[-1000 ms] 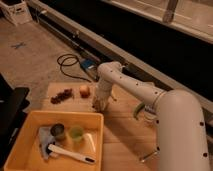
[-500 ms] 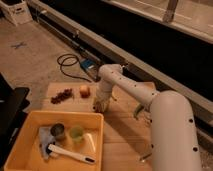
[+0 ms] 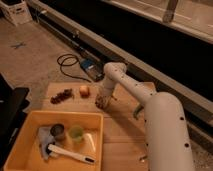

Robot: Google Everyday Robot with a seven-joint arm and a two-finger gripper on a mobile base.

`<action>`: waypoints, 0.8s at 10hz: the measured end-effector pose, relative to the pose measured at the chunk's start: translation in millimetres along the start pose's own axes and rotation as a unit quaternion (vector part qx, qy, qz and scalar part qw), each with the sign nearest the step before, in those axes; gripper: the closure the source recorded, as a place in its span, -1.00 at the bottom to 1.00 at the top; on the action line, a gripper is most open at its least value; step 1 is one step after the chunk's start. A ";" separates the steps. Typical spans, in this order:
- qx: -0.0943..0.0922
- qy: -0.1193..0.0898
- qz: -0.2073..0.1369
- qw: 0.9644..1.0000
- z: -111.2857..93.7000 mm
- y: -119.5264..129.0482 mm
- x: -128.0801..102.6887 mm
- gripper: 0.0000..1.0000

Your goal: Wipe table surface with eraser

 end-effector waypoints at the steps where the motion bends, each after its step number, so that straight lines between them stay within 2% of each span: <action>1: 0.008 -0.003 -0.005 1.000 3.9 -7.7 -3.5 1.00; 4: 0.015 -0.028 -0.021 0.999 16.9 -16.2 -36.0 1.00; 6: -0.003 -0.032 -0.020 0.999 11.9 -6.1 -52.2 1.00; 8: -0.028 -0.016 -0.001 0.999 -5.7 12.7 -49.1 1.00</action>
